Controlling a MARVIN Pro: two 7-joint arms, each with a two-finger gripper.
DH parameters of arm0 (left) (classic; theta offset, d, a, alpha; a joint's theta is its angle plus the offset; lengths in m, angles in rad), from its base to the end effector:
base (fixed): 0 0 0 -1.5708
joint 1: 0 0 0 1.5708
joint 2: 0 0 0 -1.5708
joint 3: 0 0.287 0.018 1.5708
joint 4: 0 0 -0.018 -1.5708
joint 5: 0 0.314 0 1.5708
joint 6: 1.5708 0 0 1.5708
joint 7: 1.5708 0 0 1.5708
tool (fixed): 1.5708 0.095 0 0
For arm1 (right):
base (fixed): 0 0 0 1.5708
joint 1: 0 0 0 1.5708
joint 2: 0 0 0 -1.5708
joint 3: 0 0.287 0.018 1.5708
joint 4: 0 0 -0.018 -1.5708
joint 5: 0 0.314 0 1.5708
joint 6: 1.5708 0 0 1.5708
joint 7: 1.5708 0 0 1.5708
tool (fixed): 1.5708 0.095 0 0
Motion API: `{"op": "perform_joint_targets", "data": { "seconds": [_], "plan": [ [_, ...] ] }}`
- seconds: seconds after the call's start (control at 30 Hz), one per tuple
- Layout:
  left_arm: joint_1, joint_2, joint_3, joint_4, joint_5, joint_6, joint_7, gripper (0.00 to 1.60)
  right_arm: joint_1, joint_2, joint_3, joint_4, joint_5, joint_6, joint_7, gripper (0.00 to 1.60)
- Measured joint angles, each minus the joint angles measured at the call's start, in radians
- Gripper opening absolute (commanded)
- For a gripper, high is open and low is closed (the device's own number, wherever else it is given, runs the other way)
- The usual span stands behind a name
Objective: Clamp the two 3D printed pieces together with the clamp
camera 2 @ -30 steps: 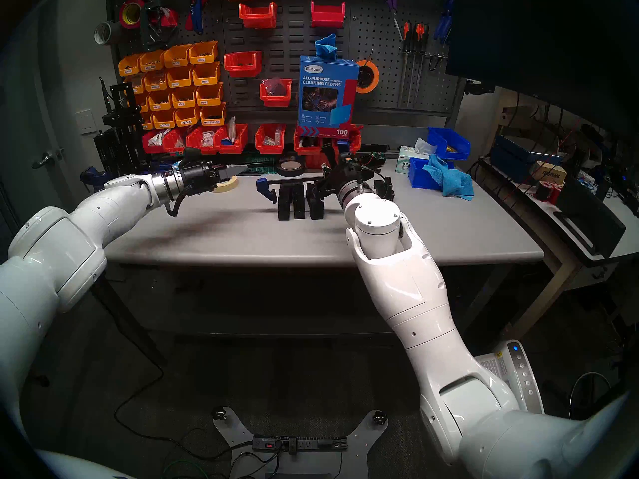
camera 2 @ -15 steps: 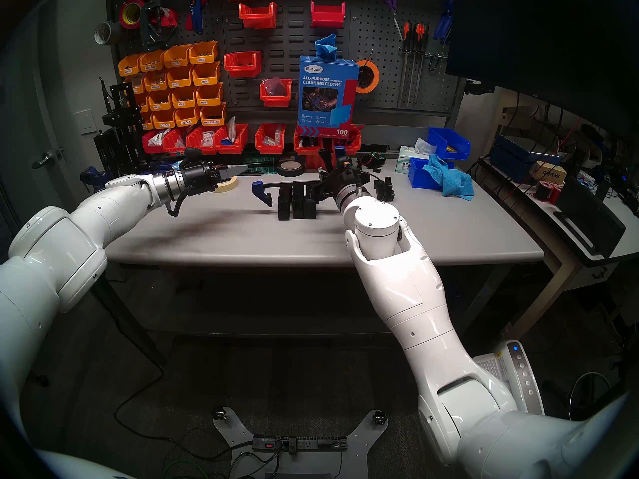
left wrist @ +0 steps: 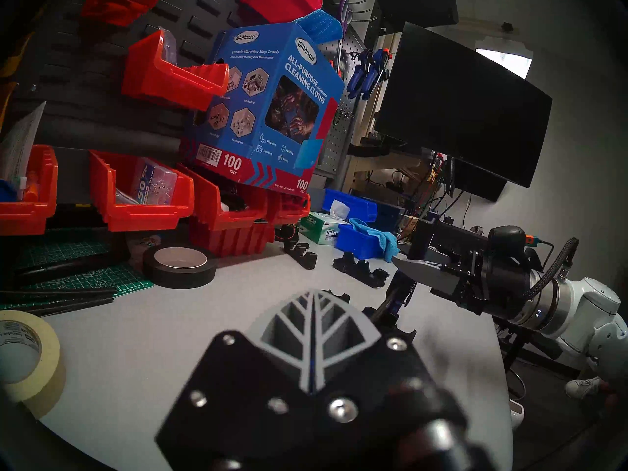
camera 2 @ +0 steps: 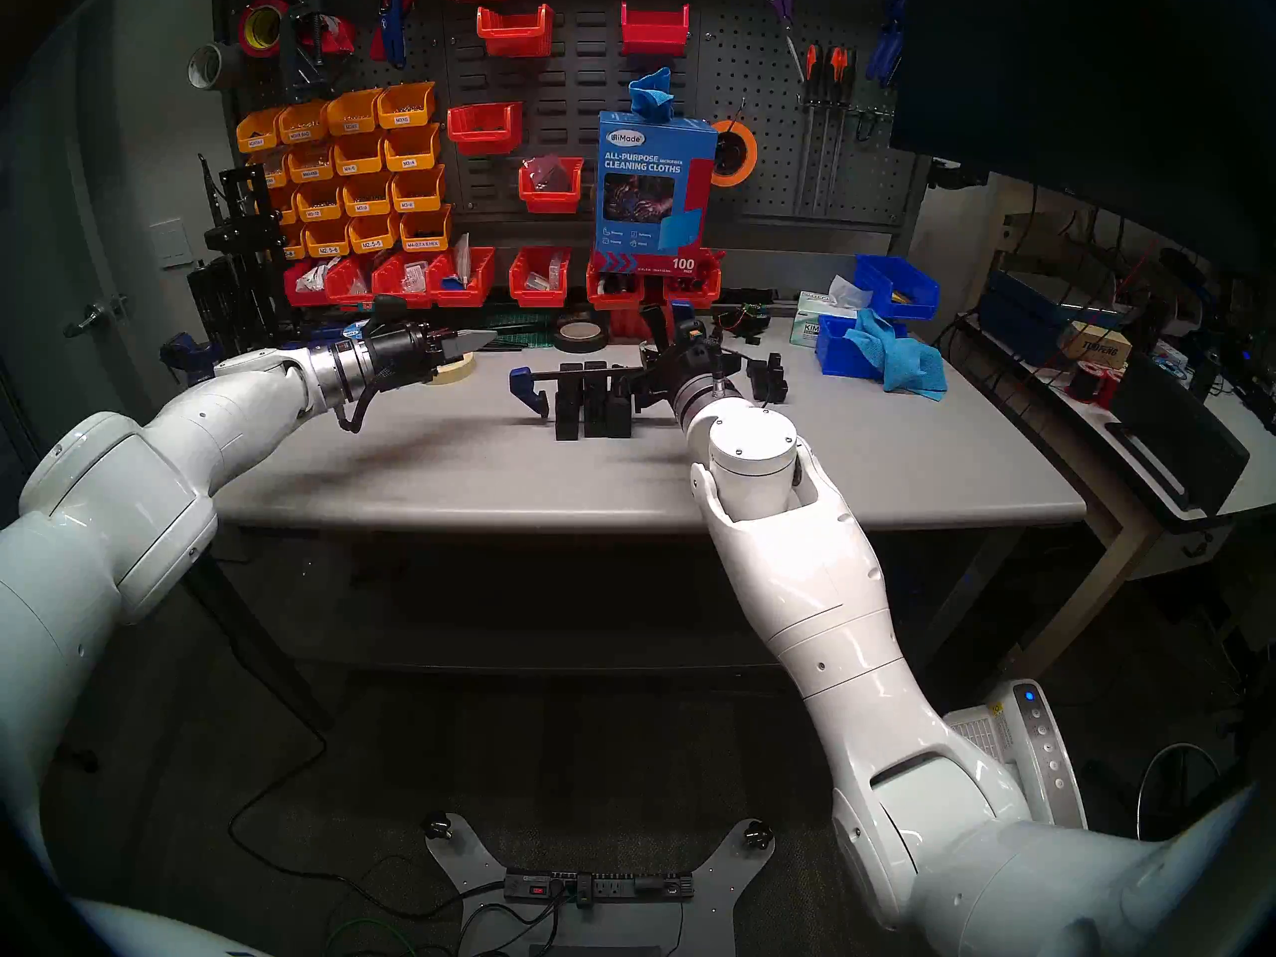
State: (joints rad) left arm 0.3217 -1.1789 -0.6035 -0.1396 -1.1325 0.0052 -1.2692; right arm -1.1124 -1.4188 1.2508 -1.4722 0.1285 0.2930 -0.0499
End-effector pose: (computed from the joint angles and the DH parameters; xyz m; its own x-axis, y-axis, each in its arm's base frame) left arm 0.6005 0.1172 -0.1565 0.2034 0.1340 0.9699 -0.8040 -0.5425 0.2435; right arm 0.5264 0.0720 -0.1727 -0.0418 0.1421 0.9890 0.2130 -0.9658 0.1477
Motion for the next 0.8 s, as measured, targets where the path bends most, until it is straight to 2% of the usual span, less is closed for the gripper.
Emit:
{"op": "perform_joint_targets", "data": {
  "seconds": [0.8],
  "plan": [
    [0.007, -0.008, 0.0, -0.001, 0.0, 0.019, 0.009, 0.0, 0.013, -0.025, 0.011, 0.073, -0.017, -0.036, -0.028, 0.0]
  ]
}}
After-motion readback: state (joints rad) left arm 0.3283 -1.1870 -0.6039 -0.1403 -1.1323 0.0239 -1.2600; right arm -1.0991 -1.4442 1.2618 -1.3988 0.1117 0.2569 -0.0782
